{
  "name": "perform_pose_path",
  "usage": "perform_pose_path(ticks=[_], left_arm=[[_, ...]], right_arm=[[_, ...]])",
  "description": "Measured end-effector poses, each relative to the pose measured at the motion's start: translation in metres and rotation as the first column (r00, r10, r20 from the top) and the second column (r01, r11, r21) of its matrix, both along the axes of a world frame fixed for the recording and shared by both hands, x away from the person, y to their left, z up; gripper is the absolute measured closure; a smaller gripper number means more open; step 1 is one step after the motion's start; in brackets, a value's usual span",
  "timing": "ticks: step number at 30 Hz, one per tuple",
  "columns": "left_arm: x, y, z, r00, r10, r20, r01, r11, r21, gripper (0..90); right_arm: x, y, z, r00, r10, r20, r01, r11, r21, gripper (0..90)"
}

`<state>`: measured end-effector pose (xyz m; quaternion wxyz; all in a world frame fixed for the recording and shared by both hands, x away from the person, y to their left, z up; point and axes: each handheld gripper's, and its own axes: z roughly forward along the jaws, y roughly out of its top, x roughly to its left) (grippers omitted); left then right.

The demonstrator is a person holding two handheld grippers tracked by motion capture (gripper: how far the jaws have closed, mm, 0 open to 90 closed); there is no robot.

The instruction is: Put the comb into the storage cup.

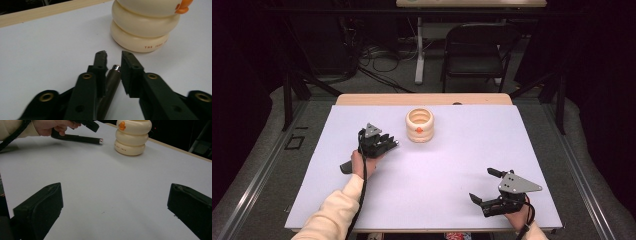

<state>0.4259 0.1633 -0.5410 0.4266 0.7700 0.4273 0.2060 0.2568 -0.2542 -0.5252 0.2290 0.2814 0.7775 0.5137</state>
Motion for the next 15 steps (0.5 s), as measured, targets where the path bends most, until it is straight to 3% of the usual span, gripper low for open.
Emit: perform_pose_path(ticks=[6, 15], left_arm=[[0.009, -0.005, -0.003, 0.9994, 0.026, -0.025, -0.026, 0.9996, 0.01, 89.0], [0.02, -0.008, -0.012, 0.9964, 0.057, -0.063, -0.054, 0.9973, 0.049, 89.4]], right_arm=[[0.0, 0.0, 0.0, 1.0, 0.001, 0.002, -0.001, 1.0, 0.0, 0.0], [0.0, -0.001, 0.0, 1.0, 0.001, 0.003, -0.001, 1.0, 0.0, 0.0]])
